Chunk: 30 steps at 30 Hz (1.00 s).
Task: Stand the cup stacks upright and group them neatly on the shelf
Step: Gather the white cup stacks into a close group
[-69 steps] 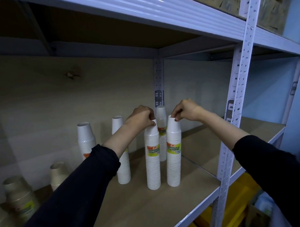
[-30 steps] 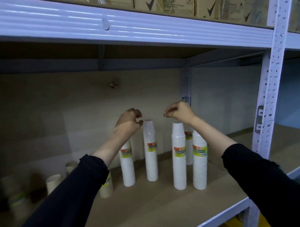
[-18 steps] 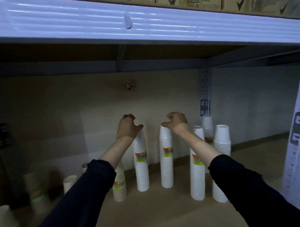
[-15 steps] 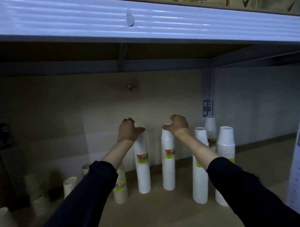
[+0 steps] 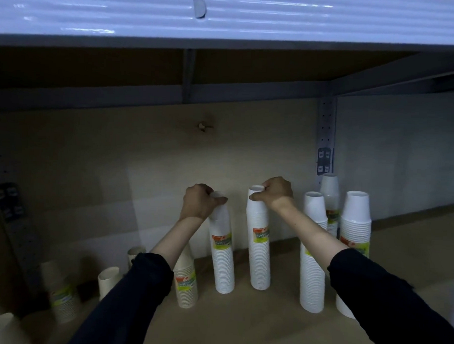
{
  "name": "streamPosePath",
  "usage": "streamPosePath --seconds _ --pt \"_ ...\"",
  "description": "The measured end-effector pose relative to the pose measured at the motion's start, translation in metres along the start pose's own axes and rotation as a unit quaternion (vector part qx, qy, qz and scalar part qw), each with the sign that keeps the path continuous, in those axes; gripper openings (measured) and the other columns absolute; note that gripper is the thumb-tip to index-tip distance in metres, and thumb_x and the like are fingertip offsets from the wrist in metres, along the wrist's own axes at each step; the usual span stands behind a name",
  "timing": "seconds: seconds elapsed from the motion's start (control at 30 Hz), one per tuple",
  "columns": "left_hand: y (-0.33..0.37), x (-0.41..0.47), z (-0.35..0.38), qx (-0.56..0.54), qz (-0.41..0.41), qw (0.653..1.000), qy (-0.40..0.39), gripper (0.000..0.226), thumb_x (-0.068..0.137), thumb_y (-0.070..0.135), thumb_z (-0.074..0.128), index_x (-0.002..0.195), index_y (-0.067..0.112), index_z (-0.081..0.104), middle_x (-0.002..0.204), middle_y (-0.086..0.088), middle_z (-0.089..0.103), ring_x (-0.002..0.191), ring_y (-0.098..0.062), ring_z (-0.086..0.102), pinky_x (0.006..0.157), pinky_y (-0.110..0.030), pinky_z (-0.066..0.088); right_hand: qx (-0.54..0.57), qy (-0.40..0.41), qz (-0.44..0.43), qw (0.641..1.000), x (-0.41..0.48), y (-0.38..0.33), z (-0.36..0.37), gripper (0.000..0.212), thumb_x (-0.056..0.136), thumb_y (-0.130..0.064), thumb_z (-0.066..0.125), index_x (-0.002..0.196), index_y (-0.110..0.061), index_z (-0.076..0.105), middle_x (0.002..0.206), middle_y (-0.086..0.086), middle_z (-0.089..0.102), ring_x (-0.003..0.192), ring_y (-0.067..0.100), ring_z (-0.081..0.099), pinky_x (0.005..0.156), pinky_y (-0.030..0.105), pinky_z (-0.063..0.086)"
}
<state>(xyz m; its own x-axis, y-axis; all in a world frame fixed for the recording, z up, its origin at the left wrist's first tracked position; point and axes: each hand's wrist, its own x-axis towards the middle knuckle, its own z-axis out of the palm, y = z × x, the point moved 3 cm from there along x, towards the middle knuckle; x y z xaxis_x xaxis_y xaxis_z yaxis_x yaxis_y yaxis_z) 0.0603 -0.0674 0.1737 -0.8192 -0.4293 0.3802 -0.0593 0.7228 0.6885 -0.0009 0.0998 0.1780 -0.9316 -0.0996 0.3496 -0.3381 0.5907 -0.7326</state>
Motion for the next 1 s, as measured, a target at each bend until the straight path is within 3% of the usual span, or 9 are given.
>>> streamPosePath --seconds 0.07,0.2,0.43,0.57,0.73,0.83,0.93,1.0 --pt "0.0 -0.003 -0.004 -0.002 0.013 1.0 0.009 0.036 0.075 0.028 0.074 0.098 0.0 0.07 0.105 -0.016 0.07 0.099 -0.028 0.063 0.072 -0.022 0.039 0.004 0.006 -0.004 1.0 -0.005 -0.006 -0.003 0.046 0.071 -0.023 0.078 0.108 0.003 0.067 0.115 0.018 0.067 0.107 0.03 0.062 0.08 0.029 0.048" --pt "0.004 -0.009 -0.014 -0.008 0.016 1.0 0.008 0.041 0.073 0.029 0.076 0.103 0.002 0.069 0.109 -0.015 0.069 0.101 -0.027 0.062 0.074 -0.024 0.041 0.011 0.002 -0.015 1.0 -0.019 -0.015 -0.005 0.049 0.071 -0.025 0.078 0.11 0.001 0.066 0.116 0.016 0.066 0.106 0.028 0.062 0.072 0.023 0.039" --pt "0.005 -0.035 -0.024 -0.024 0.018 0.999 -0.021 0.039 0.071 0.028 0.077 0.1 0.002 0.07 0.102 -0.013 0.07 0.084 -0.018 0.057 0.065 -0.025 0.04 0.002 0.002 -0.035 0.999 -0.045 -0.028 -0.002 0.05 0.066 -0.027 0.081 0.105 0.001 0.066 0.113 0.015 0.067 0.105 0.028 0.062 0.081 0.031 0.05" --pt "0.003 -0.048 -0.028 -0.014 0.028 0.999 -0.016 0.036 0.07 0.028 0.077 0.096 0.003 0.071 0.091 -0.008 0.068 0.079 -0.015 0.057 0.052 -0.015 0.039 -0.002 -0.002 -0.029 1.0 -0.055 -0.03 -0.004 0.049 0.065 -0.029 0.081 0.103 0.0 0.066 0.113 0.014 0.066 0.106 0.028 0.06 0.082 0.03 0.049" --pt "0.004 -0.053 -0.031 -0.012 0.021 1.0 -0.013 0.041 0.073 0.028 0.075 0.103 0.002 0.069 0.103 -0.011 0.069 0.083 -0.016 0.056 0.062 -0.022 0.041 -0.021 -0.015 -0.04 0.999 -0.065 -0.032 -0.002 0.046 0.067 -0.029 0.08 0.095 0.005 0.068 0.105 0.017 0.069 0.099 0.03 0.062 0.071 0.033 0.045" --pt "0.004 -0.054 -0.032 -0.01 0.02 1.0 -0.021 0.04 0.074 0.029 0.074 0.104 0.003 0.069 0.106 -0.012 0.069 0.084 -0.016 0.056 0.054 -0.018 0.039 -0.024 -0.018 -0.048 0.998 -0.068 -0.029 0.0 0.047 0.068 -0.029 0.08 0.097 0.006 0.069 0.105 0.018 0.07 0.099 0.031 0.063 0.079 0.037 0.05" --pt "0.003 -0.053 -0.032 -0.012 0.014 0.999 -0.03 0.043 0.072 0.03 0.076 0.105 0.003 0.069 0.108 -0.012 0.069 0.086 -0.016 0.056 0.059 -0.021 0.04 -0.009 -0.021 -0.05 0.998 -0.068 -0.028 0.0 0.051 0.068 -0.029 0.079 0.105 0.003 0.066 0.112 0.016 0.067 0.106 0.029 0.06 0.083 0.034 0.048" --pt "0.003 -0.053 -0.033 -0.01 0.009 0.999 -0.039 0.045 0.071 0.031 0.077 0.106 0.003 0.069 0.11 -0.012 0.069 0.087 -0.016 0.056 0.064 -0.024 0.041 0.006 -0.021 -0.045 0.999 -0.067 -0.027 0.0 0.053 0.067 -0.029 0.08 0.107 0.002 0.065 0.114 0.016 0.067 0.107 0.029 0.06 0.078 0.031 0.046"
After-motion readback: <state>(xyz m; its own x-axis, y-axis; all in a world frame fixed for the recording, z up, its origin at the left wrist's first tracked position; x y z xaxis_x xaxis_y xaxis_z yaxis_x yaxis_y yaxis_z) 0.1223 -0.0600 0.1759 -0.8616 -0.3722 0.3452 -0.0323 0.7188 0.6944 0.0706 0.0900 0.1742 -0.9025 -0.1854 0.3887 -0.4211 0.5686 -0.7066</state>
